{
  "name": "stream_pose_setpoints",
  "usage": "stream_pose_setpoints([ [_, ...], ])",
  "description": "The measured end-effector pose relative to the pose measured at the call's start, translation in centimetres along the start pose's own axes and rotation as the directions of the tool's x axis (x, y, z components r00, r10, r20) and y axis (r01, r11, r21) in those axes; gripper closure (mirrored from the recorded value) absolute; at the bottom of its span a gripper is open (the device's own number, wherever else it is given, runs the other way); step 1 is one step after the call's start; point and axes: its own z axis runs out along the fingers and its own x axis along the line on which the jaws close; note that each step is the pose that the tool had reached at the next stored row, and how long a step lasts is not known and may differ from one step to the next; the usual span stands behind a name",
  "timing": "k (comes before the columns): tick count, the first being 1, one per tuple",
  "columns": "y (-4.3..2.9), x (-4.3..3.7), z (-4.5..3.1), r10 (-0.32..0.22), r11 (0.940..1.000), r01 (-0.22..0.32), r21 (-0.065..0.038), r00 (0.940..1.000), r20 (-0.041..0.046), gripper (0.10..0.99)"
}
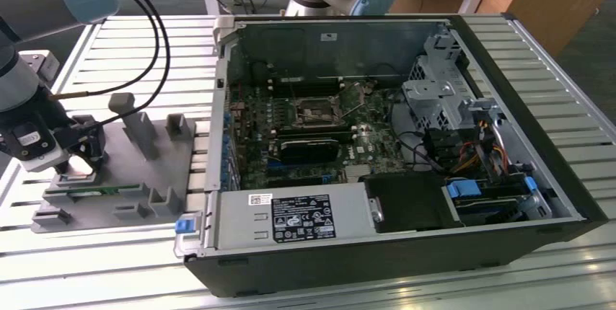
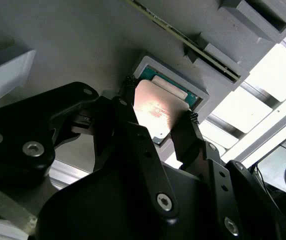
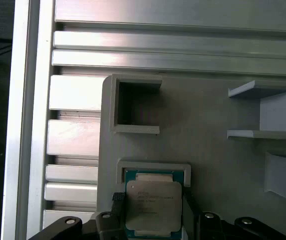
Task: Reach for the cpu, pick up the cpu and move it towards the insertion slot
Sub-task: 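Pick up the cpu and move it towards the insertion slot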
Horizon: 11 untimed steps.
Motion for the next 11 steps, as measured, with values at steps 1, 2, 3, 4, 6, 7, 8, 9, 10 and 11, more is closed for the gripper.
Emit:
stream_pose_setpoints([
  [1,0.00,0.00,0.01,0.000,1.0000,0.000,0.000,1.0000,0.0001,0.545],
  [2,0.00,0.00,0.01,0.000,1.0000,0.000,0.000,1.0000,0.0002,0.545],
  [3,0.00,0.00,0.01,0.000,1.0000,0.000,0.000,1.0000,0.0002,0.545],
  [4,0.00,0.00,0.01,0.000,1.0000,0.000,-0.001,1.0000,0.0003,0.545],
  [6,0.01,0.00,0.01,0.000,1.0000,0.000,-0.002,1.0000,0.0004,0.545],
  [7,0.01,0.00,0.01,0.000,1.0000,0.000,-0.002,1.0000,0.0004,0.545],
  [8,0.01,0.00,0.01,0.000,1.0000,0.000,-0.002,1.0000,0.0004,0.545],
  [9,0.00,0.00,0.01,0.000,1.0000,0.000,-0.002,1.0000,0.0004,0.545],
  [10,0.00,0.00,0.01,0.000,1.0000,0.000,-0.002,1.0000,0.0003,0.545],
  [11,0.00,0.00,0.01,0.000,1.0000,0.000,-0.002,1.0000,0.0004,0.545],
])
